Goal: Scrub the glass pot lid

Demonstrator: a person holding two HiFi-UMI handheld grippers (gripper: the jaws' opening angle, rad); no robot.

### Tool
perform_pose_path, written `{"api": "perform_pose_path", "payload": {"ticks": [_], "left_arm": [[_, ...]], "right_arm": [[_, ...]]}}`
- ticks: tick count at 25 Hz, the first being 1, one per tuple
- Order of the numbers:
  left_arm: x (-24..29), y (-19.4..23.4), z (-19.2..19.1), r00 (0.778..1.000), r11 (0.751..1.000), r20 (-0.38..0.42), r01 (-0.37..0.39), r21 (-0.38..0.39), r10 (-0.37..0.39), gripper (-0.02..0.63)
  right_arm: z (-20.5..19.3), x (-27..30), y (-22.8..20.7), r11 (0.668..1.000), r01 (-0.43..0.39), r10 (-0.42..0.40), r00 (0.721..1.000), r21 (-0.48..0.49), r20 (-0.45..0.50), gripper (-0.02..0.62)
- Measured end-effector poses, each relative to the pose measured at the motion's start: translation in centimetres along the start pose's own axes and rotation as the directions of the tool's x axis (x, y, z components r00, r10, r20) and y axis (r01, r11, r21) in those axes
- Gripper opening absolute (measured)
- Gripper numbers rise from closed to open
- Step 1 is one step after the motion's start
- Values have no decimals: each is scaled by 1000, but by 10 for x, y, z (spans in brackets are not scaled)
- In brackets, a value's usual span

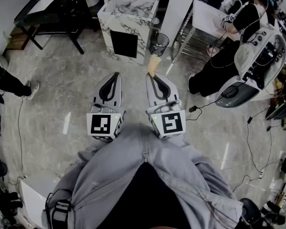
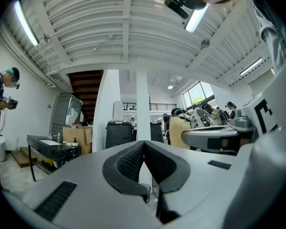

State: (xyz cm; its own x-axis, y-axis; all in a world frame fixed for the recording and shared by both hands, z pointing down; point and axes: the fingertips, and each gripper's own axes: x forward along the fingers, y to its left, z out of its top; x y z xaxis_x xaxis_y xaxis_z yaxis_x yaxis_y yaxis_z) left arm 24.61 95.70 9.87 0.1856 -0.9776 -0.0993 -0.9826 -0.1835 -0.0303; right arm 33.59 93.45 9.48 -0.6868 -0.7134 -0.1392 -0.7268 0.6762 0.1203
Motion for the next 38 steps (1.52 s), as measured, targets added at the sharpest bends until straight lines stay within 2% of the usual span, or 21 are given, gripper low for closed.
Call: {"api": "perform_pose_path", "payload": {"ticks": [3, 7, 11, 17, 26, 32, 38], "left_arm": [[8, -1, -3, 1000, 1000, 17, -13, 16, 13, 17], [16, -6, -2, 999, 1000, 21, -24, 8, 24, 17], [25, -16, 0, 999, 1000, 24, -25, 6, 25, 17], [44, -23, -16, 1000, 1000, -6, -22, -5, 22, 17], [69, 4, -36, 998, 998, -48, -44, -32, 43, 17], [122, 37, -51, 997, 998, -68, -34, -56, 30, 17], [199, 97, -70, 996, 998, -88, -19, -54, 14, 17]], "right_arm": [[5, 4, -8, 999, 13, -13, 1000, 52, 17, 40], [3, 1, -20, 1000, 6, -6, 1000, 0, 13, 40], [5, 0, -32, 1000, 3, -3, 1000, 24, 6, 40], [-16, 10, -48, 996, -12, 14, 1000, 93, -16, 41], [-46, 38, -55, 995, -47, 54, 996, 86, -75, 41], [-59, 94, -79, 995, -24, 30, 998, 97, -60, 41], [-83, 188, -105, 994, -9, 18, 997, 110, -81, 41]]}}
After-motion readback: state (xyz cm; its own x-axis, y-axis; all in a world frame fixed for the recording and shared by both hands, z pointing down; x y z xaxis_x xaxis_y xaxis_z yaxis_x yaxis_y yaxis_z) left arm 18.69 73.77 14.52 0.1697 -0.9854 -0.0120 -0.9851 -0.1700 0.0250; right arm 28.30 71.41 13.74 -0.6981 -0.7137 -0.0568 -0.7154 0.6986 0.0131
